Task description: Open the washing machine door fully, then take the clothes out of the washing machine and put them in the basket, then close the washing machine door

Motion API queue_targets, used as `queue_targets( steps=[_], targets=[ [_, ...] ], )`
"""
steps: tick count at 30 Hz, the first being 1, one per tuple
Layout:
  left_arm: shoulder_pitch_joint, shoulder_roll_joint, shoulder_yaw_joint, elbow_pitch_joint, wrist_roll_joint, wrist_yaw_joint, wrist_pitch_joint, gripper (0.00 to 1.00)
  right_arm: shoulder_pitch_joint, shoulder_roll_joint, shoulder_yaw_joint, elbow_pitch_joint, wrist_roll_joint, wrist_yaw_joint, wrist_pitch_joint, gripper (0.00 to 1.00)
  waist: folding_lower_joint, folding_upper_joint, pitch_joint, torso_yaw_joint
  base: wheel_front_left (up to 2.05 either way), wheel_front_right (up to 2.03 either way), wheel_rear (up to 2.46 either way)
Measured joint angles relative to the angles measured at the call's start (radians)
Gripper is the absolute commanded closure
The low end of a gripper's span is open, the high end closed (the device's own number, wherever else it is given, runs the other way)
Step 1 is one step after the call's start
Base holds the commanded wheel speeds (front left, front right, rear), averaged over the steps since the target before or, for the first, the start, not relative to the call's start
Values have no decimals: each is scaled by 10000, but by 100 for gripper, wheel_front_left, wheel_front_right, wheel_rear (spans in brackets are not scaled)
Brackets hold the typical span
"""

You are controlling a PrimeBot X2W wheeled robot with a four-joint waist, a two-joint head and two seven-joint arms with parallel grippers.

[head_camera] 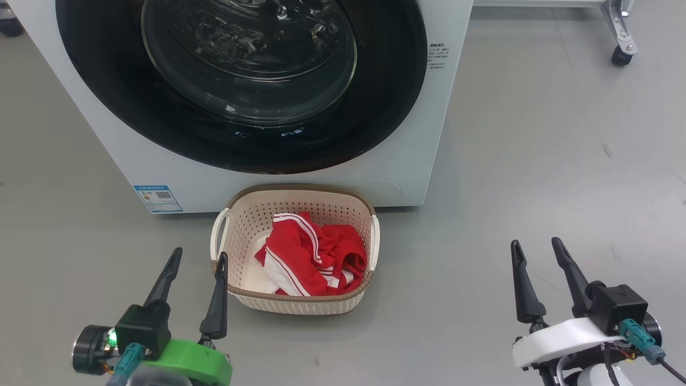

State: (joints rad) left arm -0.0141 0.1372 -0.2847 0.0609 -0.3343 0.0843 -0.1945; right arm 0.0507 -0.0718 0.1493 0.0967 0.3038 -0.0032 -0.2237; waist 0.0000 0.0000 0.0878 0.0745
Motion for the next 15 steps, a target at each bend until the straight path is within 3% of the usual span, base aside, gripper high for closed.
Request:
queue_targets(
  steps=[12, 13, 15],
  targets=[
    [3, 0, -75, -23, 2, 0, 13, 0, 190, -67, -42, -288, 0, -96, 176, 0, 0, 0, -28, 15, 0, 0, 0],
    [4, -6, -84, 2, 2, -2, 10, 100, 208, -61, -38, -270, 0, -90, 174, 100, 0, 0, -31, 15, 0, 0, 0],
    [36, -56, -127, 228, 2, -2, 12, 100, 234, 0, -21, -50, 2, -86, 174, 100, 0, 0, -32, 15, 0, 0, 0]
  ],
)
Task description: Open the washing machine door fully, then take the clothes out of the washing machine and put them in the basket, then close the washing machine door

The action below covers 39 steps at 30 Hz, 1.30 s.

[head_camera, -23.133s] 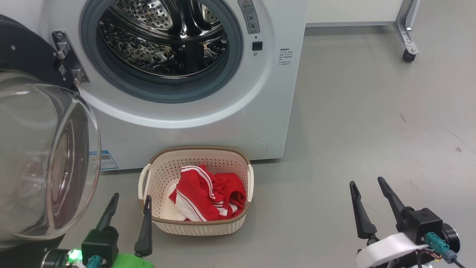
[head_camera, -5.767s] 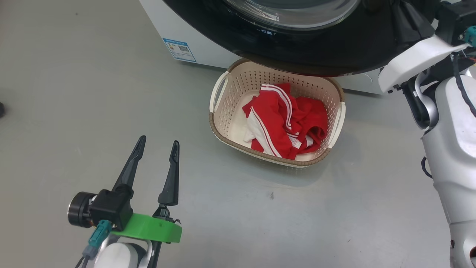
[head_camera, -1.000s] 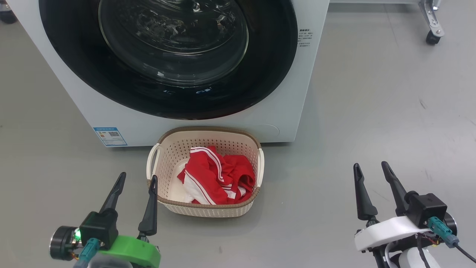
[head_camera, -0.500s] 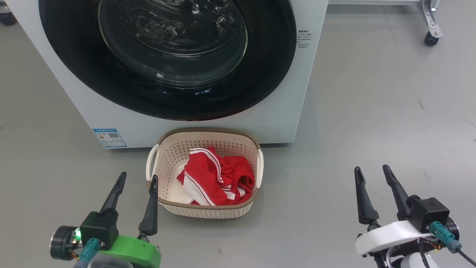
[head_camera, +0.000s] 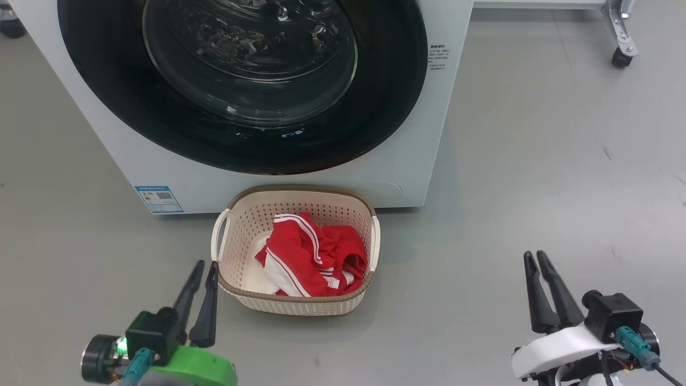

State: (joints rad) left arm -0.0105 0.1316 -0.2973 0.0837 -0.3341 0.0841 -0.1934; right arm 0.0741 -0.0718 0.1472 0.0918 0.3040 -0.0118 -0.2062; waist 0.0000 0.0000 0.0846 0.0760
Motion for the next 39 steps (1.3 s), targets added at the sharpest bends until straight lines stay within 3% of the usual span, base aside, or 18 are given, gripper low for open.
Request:
queue_targets(
  steps=[8, 39],
  targets=[
    [298, -121, -48, 203, -347, -79, 0, 100, 180, 94, 27, 230, 368, 17, 0, 100, 0, 0, -20, -26, 0, 0, 0],
    [312, -236, 871, 339, -4683, -556, 696, 100, 58, 94, -621, 414, 4765, 370, 782, 100, 0, 0, -276, -278, 0, 0, 0]
  ],
)
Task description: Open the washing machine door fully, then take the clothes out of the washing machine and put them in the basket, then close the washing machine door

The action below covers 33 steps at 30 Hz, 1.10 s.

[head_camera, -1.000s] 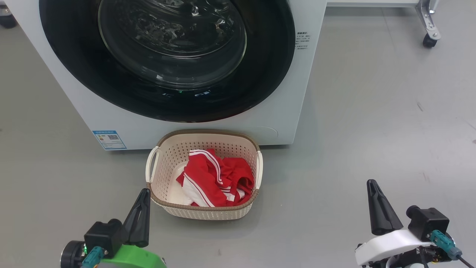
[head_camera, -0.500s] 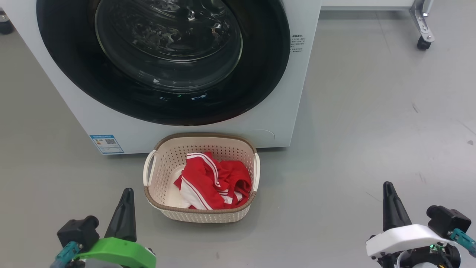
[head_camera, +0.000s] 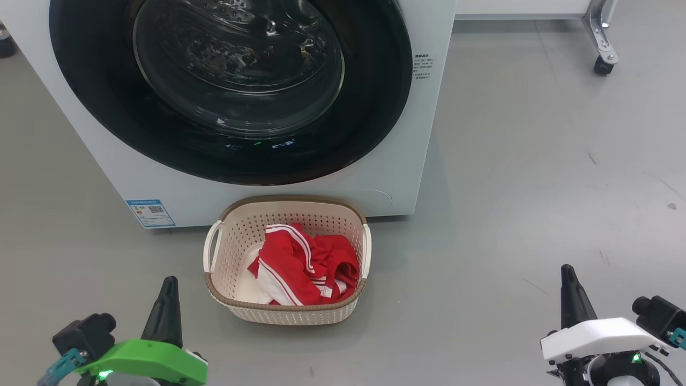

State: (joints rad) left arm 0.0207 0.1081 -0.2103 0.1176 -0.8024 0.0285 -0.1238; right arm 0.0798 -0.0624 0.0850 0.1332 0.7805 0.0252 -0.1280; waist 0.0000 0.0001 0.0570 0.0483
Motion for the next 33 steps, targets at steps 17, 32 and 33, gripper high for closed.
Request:
queue_targets(
  steps=[17, 32, 33],
  targets=[
    [-35, 2, 508, 313, -2305, -339, 443, 100, -336, -52, -368, 305, 2307, 180, 468, 100, 0, 0, -136, -125, 0, 0, 0],
    [-218, -6, 947, 633, -4265, -683, 800, 100, -569, -107, -685, 606, 4303, 372, 888, 100, 0, 0, -259, -236, 0, 0, 0],
    [-219, -8, 982, 652, -4364, -690, 802, 100, -575, -111, -704, 629, 4445, 405, 892, 100, 0, 0, -267, -243, 0, 0, 0]
  ],
)
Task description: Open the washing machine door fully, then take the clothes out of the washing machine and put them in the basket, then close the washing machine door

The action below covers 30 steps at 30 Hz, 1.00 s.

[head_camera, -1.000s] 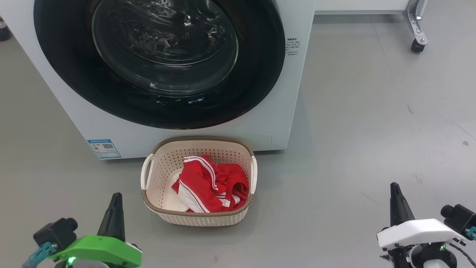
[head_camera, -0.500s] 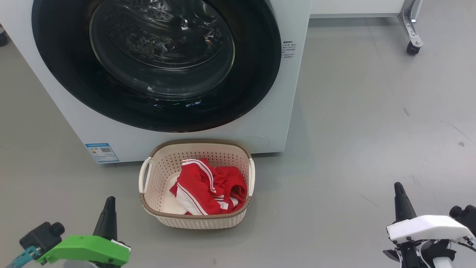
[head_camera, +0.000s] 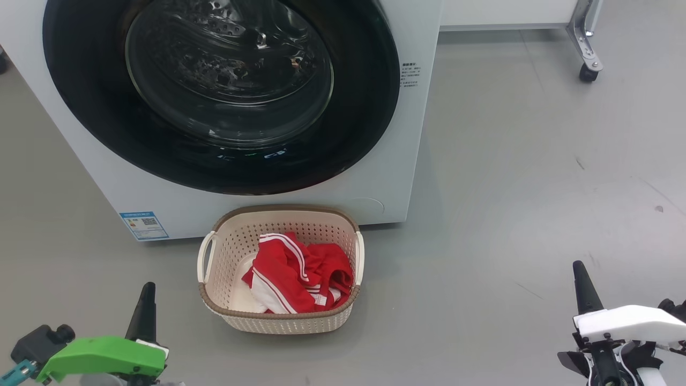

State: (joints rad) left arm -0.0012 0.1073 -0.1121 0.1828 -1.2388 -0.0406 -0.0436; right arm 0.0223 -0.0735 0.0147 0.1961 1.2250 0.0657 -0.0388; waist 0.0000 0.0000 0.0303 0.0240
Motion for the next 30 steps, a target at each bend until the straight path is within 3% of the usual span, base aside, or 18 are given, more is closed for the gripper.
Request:
queue_targets(
  steps=[30],
  targets=[
    [-299, -50, 884, 629, -3870, -639, 715, 100, -623, -117, -633, 581, 3967, 466, 779, 100, 0, 0, -246, -222, 0, 0, 0]
  ],
)
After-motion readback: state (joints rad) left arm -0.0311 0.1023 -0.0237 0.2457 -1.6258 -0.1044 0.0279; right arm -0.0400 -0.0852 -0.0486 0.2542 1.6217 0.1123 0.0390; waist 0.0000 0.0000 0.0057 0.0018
